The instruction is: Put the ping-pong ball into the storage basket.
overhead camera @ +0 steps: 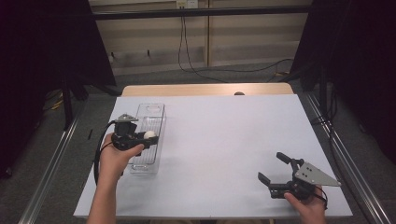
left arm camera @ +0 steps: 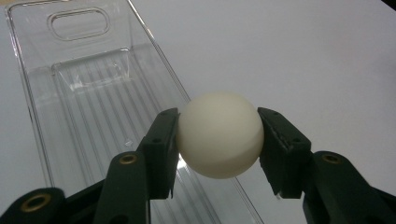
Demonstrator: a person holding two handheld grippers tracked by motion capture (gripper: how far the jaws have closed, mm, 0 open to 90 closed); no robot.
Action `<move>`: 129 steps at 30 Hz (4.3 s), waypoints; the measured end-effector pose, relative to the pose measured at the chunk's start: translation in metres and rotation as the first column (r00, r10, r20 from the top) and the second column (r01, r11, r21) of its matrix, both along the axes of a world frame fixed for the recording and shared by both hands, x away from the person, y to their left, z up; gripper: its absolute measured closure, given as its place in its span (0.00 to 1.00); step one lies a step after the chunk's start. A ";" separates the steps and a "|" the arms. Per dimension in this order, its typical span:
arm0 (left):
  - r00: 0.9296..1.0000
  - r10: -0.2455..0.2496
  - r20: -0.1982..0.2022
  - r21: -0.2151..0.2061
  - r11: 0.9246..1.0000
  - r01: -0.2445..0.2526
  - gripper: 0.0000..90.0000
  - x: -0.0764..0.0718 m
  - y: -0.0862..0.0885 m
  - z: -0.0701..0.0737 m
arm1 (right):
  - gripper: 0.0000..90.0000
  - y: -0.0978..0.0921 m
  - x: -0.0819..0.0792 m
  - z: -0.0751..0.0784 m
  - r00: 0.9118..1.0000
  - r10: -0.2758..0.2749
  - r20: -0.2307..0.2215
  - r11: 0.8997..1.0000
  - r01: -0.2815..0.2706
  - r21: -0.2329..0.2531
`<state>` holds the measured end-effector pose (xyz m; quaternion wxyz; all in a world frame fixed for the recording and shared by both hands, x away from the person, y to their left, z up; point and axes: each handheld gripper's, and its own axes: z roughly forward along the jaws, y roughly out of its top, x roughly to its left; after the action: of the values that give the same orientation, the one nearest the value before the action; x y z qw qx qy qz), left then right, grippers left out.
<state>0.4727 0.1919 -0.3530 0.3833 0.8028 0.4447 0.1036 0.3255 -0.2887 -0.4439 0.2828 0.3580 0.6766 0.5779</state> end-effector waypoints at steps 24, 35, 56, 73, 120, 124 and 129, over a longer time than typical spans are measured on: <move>1.000 0.015 0.000 0.029 0.999 -0.015 0.57 0.005 0.003 -0.005 | 0.04 0.000 0.000 0.000 1.000 0.002 0.006 1.000 -0.003 0.003; 0.999 0.038 0.003 0.027 0.999 -0.038 0.57 0.007 0.003 -0.009 | 0.04 0.000 -0.001 0.001 1.000 0.007 0.010 1.000 -0.007 0.001; 0.998 0.055 -0.013 0.064 0.997 -0.054 0.57 0.007 0.009 -0.018 | 0.04 -0.002 0.000 0.001 1.000 0.001 0.015 1.000 -0.001 0.000; 0.998 0.055 -0.024 0.082 0.995 -0.053 0.57 0.008 0.007 -0.021 | 0.04 -0.002 0.000 0.001 1.000 0.000 0.012 1.000 0.000 0.009; 0.997 0.074 -0.015 0.116 0.991 -0.072 0.56 0.007 0.010 -0.033 | 0.04 -0.002 0.000 0.001 1.000 -0.010 0.015 1.000 0.009 0.018; 0.997 0.078 -0.012 0.123 0.990 -0.076 0.56 0.007 0.010 -0.034 | 0.03 -0.002 0.000 0.001 1.000 -0.010 0.014 1.000 0.010 0.016; 0.997 0.074 -0.016 0.133 0.989 -0.071 0.56 0.007 0.010 -0.035 | 0.03 -0.002 0.000 0.001 1.000 -0.007 0.016 1.000 0.007 0.021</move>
<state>0.4798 0.2016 -0.3884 0.3207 0.8108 0.4696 0.1383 0.3256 -0.2912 -0.4425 0.2865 0.3586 0.6669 0.5870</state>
